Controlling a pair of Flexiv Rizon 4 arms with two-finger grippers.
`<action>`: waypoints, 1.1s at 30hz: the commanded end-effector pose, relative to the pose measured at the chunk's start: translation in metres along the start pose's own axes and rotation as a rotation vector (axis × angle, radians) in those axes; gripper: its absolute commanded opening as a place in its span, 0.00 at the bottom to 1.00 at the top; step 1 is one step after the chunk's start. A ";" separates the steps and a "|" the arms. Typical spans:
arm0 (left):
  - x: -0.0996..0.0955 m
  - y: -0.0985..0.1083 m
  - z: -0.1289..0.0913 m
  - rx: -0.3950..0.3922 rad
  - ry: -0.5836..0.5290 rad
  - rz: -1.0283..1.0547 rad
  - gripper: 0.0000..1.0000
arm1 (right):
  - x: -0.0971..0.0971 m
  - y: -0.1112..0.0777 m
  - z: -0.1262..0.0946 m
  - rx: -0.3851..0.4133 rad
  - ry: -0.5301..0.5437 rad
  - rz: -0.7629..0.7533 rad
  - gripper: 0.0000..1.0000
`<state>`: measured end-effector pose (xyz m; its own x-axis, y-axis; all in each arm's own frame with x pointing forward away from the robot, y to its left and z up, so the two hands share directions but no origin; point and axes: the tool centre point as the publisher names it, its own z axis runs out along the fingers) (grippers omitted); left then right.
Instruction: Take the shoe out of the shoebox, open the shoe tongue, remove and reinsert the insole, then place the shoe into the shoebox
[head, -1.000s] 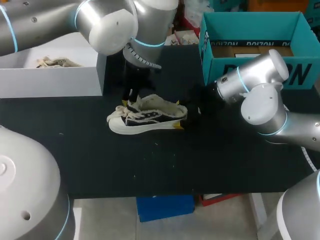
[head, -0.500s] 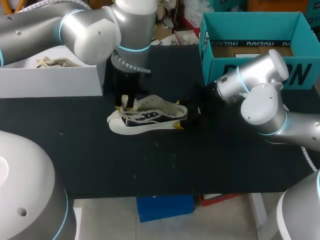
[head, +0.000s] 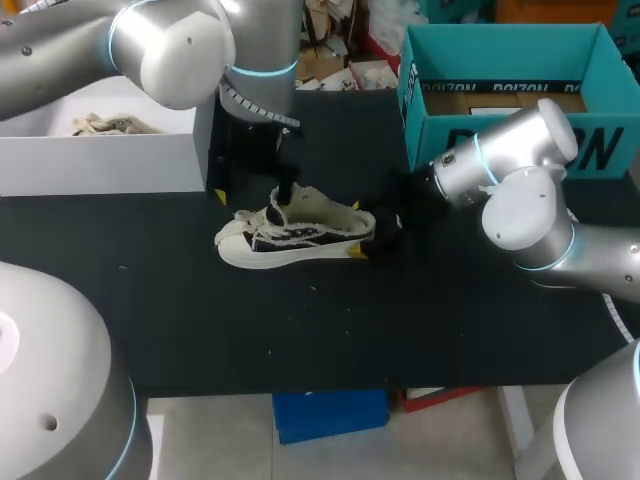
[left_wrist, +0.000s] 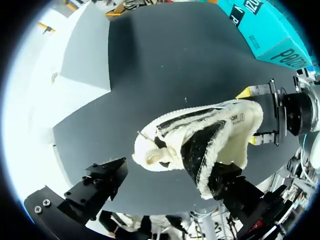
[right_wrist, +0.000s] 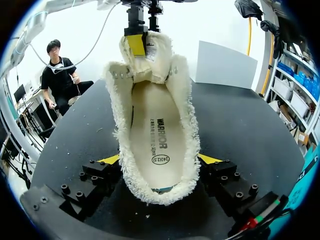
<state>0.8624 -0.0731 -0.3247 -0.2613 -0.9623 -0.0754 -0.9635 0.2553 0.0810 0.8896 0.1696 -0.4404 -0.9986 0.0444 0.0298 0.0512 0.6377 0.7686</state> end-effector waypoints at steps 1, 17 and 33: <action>-0.004 0.005 -0.019 0.009 0.018 0.158 1.00 | -0.001 -0.001 0.001 0.001 0.000 0.001 0.00; 0.030 -0.023 -0.049 -0.057 0.112 0.968 0.00 | -0.001 -0.001 0.001 0.001 0.000 0.001 0.00; 0.050 -0.032 -0.047 -0.115 0.262 1.231 0.00 | -0.001 -0.001 0.001 0.001 0.000 0.001 0.00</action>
<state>0.8745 -0.1334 -0.2818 -0.9458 -0.2320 0.2273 -0.2208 0.9725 0.0739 0.8896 0.1697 -0.4403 -0.9986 0.0444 0.0299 0.0513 0.6377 0.7686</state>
